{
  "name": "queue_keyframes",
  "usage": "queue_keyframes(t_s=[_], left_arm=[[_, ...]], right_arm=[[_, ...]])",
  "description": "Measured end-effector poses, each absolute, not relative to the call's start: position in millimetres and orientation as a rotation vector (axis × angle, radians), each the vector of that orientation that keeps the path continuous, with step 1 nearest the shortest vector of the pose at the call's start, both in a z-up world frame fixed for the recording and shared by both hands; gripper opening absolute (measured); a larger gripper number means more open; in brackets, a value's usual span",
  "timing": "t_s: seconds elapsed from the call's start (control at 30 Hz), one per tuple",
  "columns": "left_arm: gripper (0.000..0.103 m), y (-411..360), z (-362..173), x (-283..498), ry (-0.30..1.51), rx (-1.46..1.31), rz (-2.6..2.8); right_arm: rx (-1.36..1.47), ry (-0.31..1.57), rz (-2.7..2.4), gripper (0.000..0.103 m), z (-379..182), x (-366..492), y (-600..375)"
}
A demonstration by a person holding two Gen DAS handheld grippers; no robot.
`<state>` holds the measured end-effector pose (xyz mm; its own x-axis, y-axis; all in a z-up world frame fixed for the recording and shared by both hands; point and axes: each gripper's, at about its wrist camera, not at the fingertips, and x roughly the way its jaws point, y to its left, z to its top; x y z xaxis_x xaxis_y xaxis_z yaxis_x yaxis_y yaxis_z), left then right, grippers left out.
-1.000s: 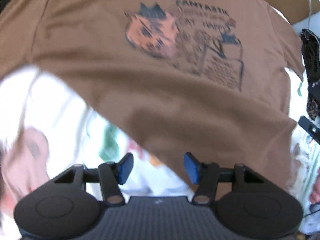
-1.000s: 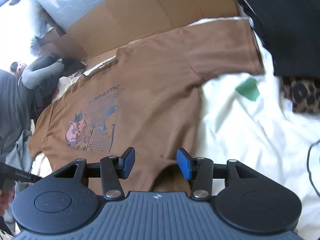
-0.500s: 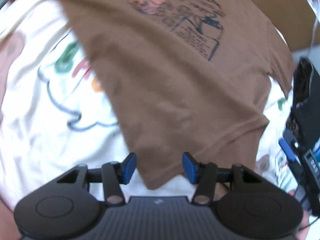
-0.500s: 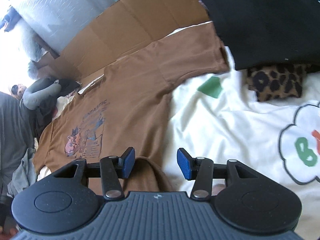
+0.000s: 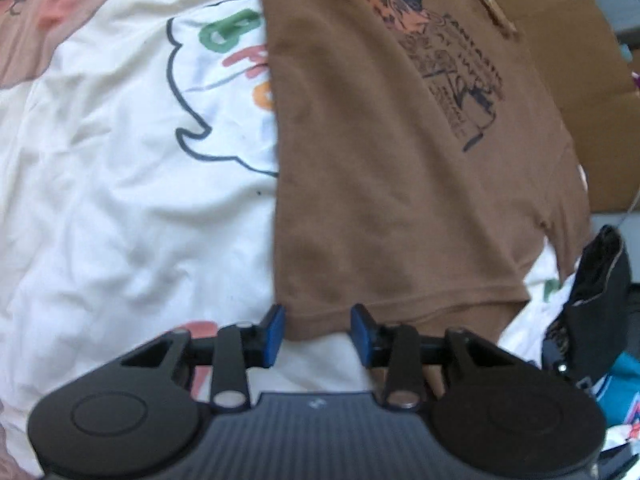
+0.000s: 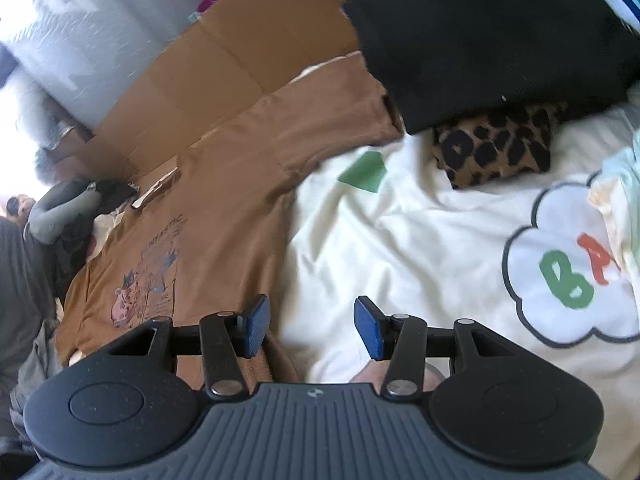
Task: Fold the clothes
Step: 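Move the left tool to the T-shirt hem and grasp it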
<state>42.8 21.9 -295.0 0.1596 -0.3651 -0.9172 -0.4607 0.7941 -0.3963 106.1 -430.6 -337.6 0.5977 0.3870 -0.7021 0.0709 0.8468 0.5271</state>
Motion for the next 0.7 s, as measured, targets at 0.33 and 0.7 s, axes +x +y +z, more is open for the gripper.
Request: queue_keyframes(t_s=[0.33, 0.7], left_arm=[[0.036, 35.3, -302.1, 42.7, 1.479, -0.639, 0.106], [0.041, 16.8, -298.4, 53.4, 1.519, -0.560, 0.129]], right_arm=[[0.526, 0.915, 0.182, 0.054, -335.7, 117.0, -427.0], [0.507, 0.944, 0.173, 0.054, -339.4, 117.5, -420.3]])
